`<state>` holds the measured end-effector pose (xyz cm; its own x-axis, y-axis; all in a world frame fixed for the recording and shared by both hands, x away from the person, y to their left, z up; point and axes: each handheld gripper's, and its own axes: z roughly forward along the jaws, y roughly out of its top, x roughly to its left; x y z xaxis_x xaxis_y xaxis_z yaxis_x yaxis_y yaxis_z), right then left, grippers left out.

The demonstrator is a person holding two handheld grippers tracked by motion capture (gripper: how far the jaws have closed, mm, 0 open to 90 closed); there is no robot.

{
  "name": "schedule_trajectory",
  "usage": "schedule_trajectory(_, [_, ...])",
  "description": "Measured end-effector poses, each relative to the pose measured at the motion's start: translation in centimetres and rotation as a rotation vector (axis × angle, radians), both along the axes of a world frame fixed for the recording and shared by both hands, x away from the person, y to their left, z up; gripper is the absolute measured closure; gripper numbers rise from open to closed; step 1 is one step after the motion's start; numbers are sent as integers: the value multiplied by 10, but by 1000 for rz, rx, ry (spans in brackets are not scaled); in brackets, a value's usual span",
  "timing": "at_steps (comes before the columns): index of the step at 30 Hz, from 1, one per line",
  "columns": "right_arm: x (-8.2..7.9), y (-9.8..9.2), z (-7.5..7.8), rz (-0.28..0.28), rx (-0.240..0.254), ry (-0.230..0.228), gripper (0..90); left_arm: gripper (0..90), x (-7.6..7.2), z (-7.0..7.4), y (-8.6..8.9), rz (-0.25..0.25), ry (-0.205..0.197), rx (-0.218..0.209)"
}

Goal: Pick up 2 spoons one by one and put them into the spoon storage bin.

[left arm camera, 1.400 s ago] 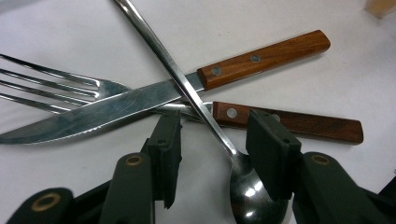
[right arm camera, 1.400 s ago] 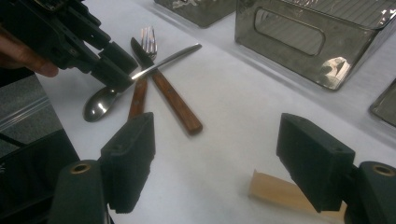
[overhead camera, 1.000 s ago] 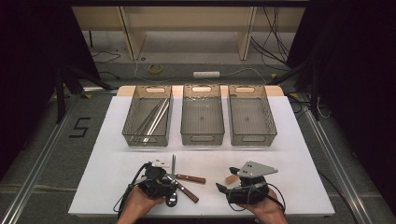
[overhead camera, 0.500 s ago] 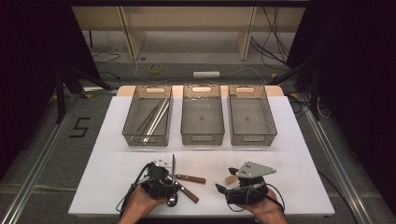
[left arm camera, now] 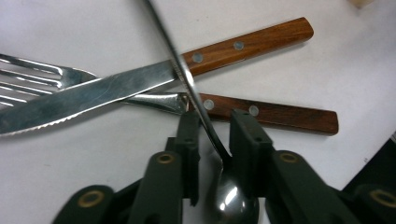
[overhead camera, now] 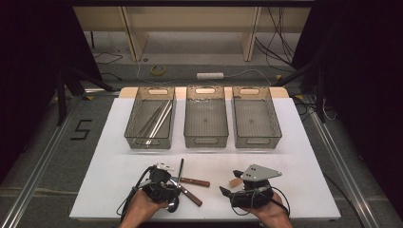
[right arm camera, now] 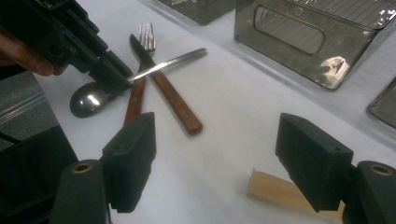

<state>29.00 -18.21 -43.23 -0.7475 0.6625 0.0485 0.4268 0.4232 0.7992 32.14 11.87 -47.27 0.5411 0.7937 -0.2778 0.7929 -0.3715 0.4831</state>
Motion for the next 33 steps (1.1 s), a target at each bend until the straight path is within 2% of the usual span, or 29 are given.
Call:
schedule_trajectory(8, [0,0,0,0,1,-1,300,818,-1,0,0,-16,23,-41])
schedule_trajectory(15, [0,0,0,0,2,0,300,847,0,1,1,-23,27,-43])
schedule_trajectory(20, [-1,1,0,0,3,0,300,854,-2,3,0,-30,-5,-24])
schedule_trajectory(22, [0,0,0,0,0,-2,300,890,-2,4,-1,-32,-9,-28])
schedule_trajectory(25, [0,0,0,1,1,1,300,890,-3,3,-2,-51,-15,-7])
schedule_trajectory(27, [0,0,0,2,0,0,300,891,-4,4,-3,-60,-34,8])
schedule_trajectory(33, [0,0,0,-2,3,0,300,892,-5,10,-2,-78,-57,-6])
